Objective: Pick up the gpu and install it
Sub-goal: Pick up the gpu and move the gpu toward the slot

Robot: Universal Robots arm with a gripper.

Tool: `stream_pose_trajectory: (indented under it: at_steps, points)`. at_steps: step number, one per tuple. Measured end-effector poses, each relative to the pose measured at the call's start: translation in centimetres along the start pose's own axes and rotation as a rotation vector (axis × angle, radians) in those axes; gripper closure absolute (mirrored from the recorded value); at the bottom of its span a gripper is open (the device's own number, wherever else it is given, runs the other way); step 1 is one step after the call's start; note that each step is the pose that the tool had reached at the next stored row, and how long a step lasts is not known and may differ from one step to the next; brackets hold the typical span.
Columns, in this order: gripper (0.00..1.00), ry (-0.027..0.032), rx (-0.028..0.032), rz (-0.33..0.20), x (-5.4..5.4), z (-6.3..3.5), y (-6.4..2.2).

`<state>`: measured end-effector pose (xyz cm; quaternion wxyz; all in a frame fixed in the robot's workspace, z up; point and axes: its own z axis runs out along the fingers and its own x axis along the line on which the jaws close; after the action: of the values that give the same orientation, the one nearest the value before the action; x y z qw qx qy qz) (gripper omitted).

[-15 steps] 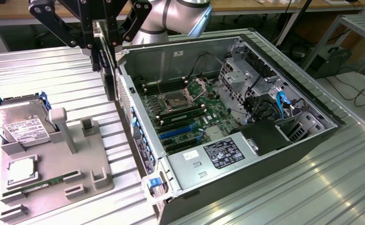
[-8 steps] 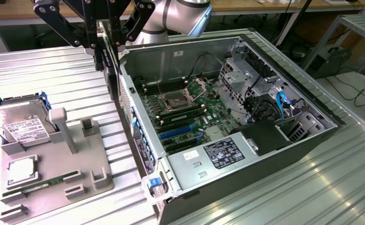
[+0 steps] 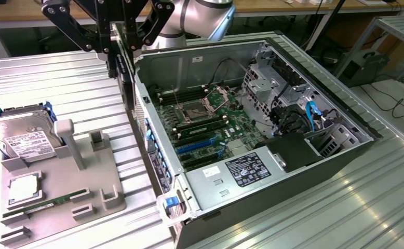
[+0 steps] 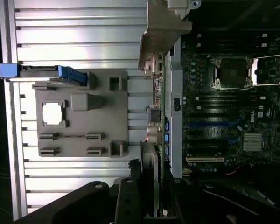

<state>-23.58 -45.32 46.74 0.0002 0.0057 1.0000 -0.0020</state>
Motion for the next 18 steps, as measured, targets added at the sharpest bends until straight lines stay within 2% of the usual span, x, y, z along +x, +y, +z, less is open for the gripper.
stream_pose_trajectory:
  at_steps: [18]
  points:
    - [0.73, 0.0, -0.0001, 0.0, -1.1, 0.0, 0.01]
